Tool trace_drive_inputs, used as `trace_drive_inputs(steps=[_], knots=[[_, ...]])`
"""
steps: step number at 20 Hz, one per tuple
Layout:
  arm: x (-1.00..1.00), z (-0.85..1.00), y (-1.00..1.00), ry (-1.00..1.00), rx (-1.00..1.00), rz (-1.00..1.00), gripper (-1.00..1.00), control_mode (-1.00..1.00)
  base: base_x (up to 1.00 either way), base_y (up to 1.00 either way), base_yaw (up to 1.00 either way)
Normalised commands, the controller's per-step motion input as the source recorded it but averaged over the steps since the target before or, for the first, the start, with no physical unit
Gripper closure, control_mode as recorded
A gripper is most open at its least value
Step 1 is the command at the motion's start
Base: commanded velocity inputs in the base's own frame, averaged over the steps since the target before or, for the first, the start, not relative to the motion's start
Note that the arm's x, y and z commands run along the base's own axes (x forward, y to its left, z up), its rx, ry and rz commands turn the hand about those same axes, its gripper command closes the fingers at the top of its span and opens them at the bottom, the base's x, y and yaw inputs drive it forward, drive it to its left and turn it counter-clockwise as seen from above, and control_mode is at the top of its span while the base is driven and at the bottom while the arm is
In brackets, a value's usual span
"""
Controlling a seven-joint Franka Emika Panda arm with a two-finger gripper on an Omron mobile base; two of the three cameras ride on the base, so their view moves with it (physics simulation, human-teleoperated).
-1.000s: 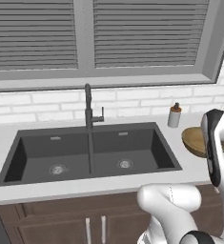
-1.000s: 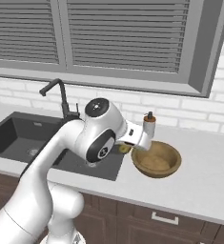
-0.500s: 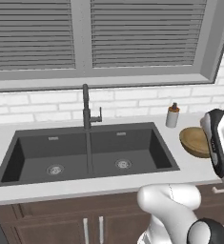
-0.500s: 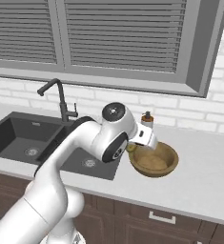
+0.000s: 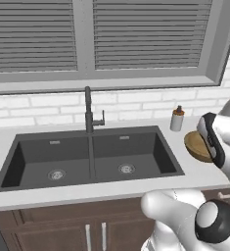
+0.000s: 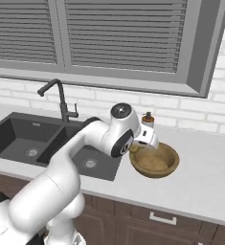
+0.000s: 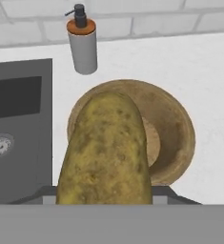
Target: Pick the potato from the sink and place it in the bowl. Then pick the bowl and place it in the microwave. Then close the microwave door and press the start button.
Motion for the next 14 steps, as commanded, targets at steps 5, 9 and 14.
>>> trace_drive_inputs(steps=[5, 9, 14], knots=[[0.30, -0.26, -0.35, 0.07, 0.00, 0.01, 1.00, -1.00, 0.00, 0.00, 0.00], [0.11, -0.40, -0.34, 0.00, 0.01, 0.00, 1.00, -1.00, 0.00, 0.00, 0.00], [0.16, -0.46, -0.15, 0.01, 0.01, 0.00, 1.00, -1.00, 0.00, 0.00, 0.00]])
